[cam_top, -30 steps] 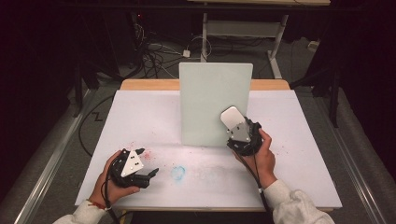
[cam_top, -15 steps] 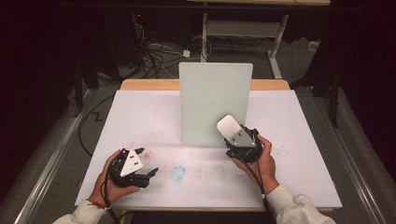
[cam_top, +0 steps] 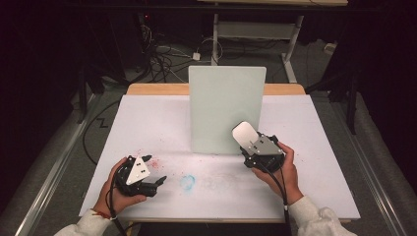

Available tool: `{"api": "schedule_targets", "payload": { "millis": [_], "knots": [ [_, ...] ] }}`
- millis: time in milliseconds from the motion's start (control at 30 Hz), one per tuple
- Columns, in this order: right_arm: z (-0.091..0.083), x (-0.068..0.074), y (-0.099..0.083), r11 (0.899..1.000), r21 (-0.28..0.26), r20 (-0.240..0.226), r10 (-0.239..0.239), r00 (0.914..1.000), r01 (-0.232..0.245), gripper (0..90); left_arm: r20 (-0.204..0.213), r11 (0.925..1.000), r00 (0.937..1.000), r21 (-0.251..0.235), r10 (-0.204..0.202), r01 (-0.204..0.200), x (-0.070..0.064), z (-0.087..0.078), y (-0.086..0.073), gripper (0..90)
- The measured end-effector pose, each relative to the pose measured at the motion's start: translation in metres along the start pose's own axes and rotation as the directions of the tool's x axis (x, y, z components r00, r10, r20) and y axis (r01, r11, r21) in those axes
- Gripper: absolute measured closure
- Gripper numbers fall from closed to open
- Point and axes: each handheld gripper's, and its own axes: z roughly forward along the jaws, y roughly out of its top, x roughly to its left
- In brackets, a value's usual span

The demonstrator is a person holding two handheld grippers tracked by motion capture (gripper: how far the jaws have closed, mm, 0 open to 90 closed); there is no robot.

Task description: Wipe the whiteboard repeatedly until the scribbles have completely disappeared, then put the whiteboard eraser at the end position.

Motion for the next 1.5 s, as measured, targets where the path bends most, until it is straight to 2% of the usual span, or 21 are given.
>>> {"api": "schedule_targets", "payload": {
  "millis": [100,233,367,467,567,667,767,867,967,1000,1067,1200,1267,1300,1333,1367,1433,1500],
  "knots": [
    [-0.004,-0.002,-0.001,1.0,-0.009,-0.028,-0.002,0.9996,0.002,30.9,0.0,1.0,1.0,-0.001,-0.003,0.003,0.001,0.001,0.0,16.3],
    [-0.009,-0.005,0.0,1.0,-0.017,-0.1,-0.027,0.9946,0.026,30.9,0.0,1.0,1.0,0.007,-0.002,0.002,0.001,0.001,-0.001,16.3],
    [-0.011,-0.005,0.0,0.998,-0.019,-0.213,-0.061,0.9752,0.059,30.9,-0.001,0.9999,1.0,0.011,-0.001,0.001,0.001,0.001,-0.001,16.3],
    [-0.011,0.003,0.0,0.994,-0.008,-0.286,-0.109,0.9521,0.111,30.9,-0.002,0.9999,1.0,0.009,0.006,-0.006,0.001,0.001,0.0,16.3],
    [-0.011,0.011,0.002,0.989,0.005,-0.356,-0.137,0.9245,0.148,30.9,0.001,0.9998,0.9999,0.012,0.013,-0.013,-0.001,0.002,0.001,16.3],
    [-0.012,0.019,0.004,0.984,0.002,-0.402,-0.163,0.9009,0.179,30.9,0.003,0.9999,0.9999,0.013,0.011,-0.011,-0.001,0.002,0.0,16.3],
    [-0.01,0.027,0.007,0.974,0.01,-0.458,-0.198,0.8667,0.228,30.9,0.002,0.9999,0.9999,0.012,0.01,-0.01,0.0,0.002,0.0,16.3],
    [-0.008,0.036,0.008,0.952,0.021,-0.513,-0.251,0.8207,0.305,30.9,0.003,0.9997,0.9999,0.018,0.014,-0.014,-0.001,0.002,0.0,16.3],
    [-0.008,0.045,0.009,0.935,0.031,-0.543,-0.281,0.7916,0.353,30.9,0.005,0.9997,0.9998,0.019,0.018,-0.018,-0.002,0.002,0.001,16.3],
    [-0.007,0.046,0.01,0.934,0.031,-0.551,-0.281,0.7863,0.355,30.9,0.007,0.9996,0.9998,0.021,0.02,-0.02,-0.002,0.002,0.001,16.3],
    [-0.006,0.048,0.012,0.929,0.03,-0.572,-0.287,0.7686,0.369,30.9,0.007,0.9995,0.9998,0.022,0.021,-0.021,-0.002,0.002,0.0,16.2],
    [-0.001,0.053,0.013,0.928,0.035,-0.57,-0.287,0.7702,0.371,30.8,0.01,0.9995,0.9997,0.024,0.021,-0.021,-0.002,0.003,0.0,16.2],
    [0.001,0.056,0.012,0.931,0.035,-0.584,-0.276,0.7637,0.364,30.8,0.01,0.9994,0.9997,0.026,0.023,-0.023,-0.002,0.004,0.0,16.3],
    [0.003,0.058,0.012,0.931,0.034,-0.592,-0.275,0.7577,0.364,30.8,0.01,0.9994,0.9997,0.026,0.022,-0.022,-0.002,0.004,0.0,16.3],
    [0.004,0.059,0.012,0.93,0.035,-0.595,-0.274,0.7554,0.365,30.8,0.011,0.9994,0.9997,0.026,0.022,-0.022,-0.002,0.004,0.0,16.3],
    [0.005,0.061,0.011,0.93,0.038,-0.595,-0.272,0.7565,0.364,30.8,0.011,0.9994,0.9997,0.025,0.022,-0.023,-0.002,0.004,0.0,16.3],
    [0.007,0.063,0.01,0.929,0.041,-0.603,-0.271,0.75,0.369,30.6,0.013,0.9993,0.9996,0.027,0.024,-0.025,-0.002,0.003,0.0,16.2],
    [0.007,0.063,0.009,0.936,0.037,-0.602,-0.258,0.7553,0.35,30.7,0.015,0.9992,0.9996,0.031,0.024,-0.024,-0.002,0.004,0.0,16.3]
  ]
}}
